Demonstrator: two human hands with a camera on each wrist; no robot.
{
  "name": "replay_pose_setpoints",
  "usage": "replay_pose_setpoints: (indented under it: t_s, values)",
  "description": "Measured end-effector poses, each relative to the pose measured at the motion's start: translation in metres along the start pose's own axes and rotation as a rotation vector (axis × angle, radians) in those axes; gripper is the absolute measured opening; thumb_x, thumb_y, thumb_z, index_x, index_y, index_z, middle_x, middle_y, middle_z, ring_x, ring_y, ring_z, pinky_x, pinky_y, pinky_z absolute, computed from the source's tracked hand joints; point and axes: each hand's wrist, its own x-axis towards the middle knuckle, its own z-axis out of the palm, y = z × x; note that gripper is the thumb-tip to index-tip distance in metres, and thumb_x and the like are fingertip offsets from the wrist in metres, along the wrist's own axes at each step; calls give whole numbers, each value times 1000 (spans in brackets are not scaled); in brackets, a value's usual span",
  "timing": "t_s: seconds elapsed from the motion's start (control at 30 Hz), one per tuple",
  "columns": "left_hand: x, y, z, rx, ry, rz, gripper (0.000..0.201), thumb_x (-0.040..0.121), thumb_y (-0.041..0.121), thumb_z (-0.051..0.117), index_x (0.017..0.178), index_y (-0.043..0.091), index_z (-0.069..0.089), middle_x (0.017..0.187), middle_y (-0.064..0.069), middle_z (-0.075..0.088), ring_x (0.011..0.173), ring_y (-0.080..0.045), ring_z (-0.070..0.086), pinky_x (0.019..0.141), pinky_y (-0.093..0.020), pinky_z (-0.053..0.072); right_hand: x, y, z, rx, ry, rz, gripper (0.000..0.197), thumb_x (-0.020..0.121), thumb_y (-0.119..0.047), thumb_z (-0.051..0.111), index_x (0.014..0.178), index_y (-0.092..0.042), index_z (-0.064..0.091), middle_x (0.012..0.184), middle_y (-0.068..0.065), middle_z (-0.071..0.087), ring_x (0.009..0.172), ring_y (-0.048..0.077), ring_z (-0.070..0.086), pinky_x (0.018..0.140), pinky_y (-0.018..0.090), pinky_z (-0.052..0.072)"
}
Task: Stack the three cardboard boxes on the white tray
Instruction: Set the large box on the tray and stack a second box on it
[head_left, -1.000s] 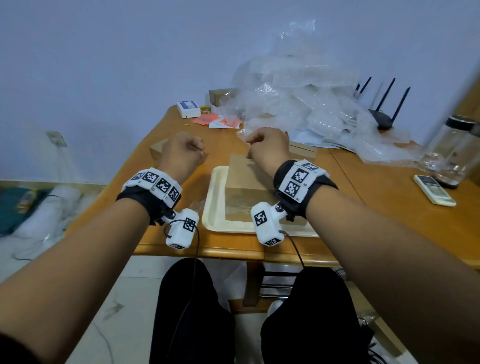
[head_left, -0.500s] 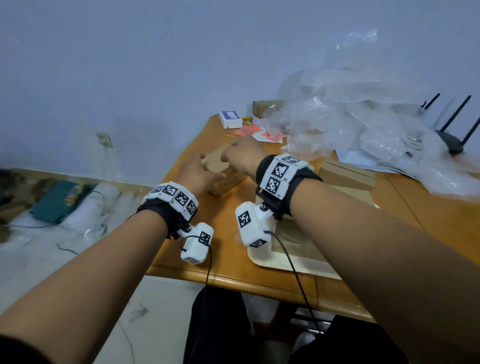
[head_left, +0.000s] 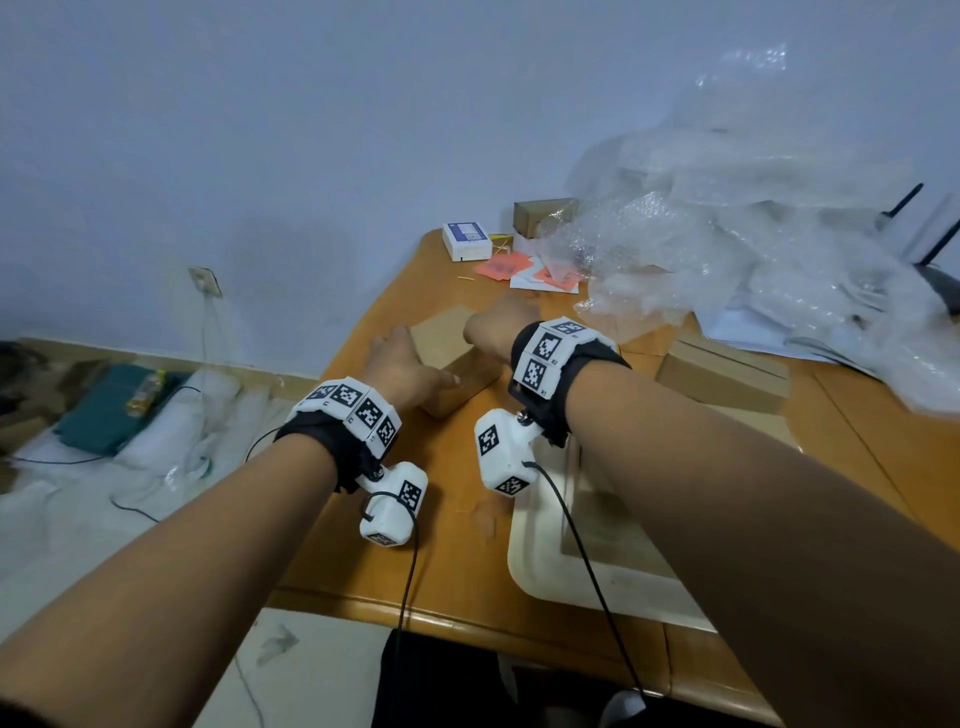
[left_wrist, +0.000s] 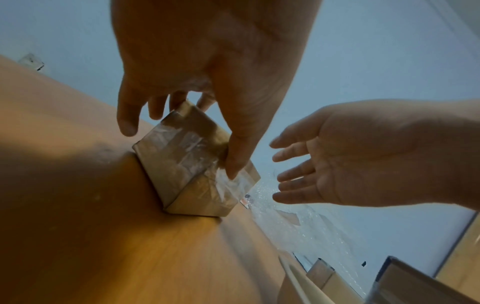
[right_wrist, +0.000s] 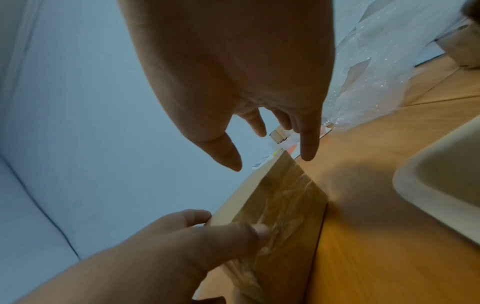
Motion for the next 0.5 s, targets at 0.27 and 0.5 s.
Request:
replay_pose_setpoints:
  t_s: [0.27,0.5]
  values:
    - [7,0,-6,-56,3,10,81,70,33,93,134,13,48,117,-4,57,105,-24,57,72,-30,44,24,14,-9,-26,-120,64,42,100,-17,49,138,1,44,126,16,60,105,29,63,75,32,46]
    - [-2,17,-16,-134,24,95,78,72,29,91,137,13,50,114,-1,57,103,-23,59,81,-32,48,18,22,-23,160,-96,50,22,98,-22,49,110,-5,57,102,13,59,73,26,57,77,37,53]
